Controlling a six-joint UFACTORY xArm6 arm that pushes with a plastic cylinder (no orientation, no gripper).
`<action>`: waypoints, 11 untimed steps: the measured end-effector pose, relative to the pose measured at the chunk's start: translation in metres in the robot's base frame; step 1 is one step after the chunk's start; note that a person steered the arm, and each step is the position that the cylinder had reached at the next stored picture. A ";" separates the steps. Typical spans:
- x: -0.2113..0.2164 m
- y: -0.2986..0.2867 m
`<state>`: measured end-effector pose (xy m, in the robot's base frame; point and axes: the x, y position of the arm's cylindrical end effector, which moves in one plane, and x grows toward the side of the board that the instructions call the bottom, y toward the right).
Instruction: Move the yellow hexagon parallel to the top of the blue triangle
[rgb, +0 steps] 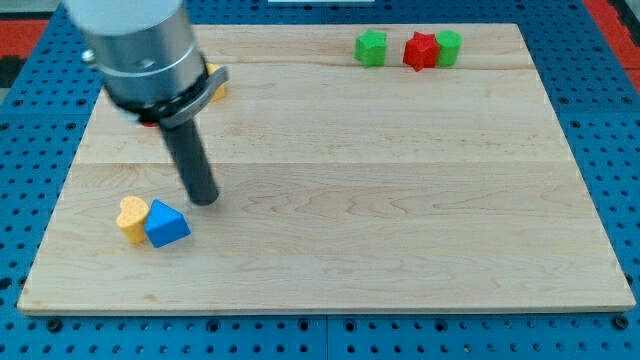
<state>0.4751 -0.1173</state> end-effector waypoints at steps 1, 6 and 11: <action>-0.076 0.019; -0.144 -0.054; -0.103 0.016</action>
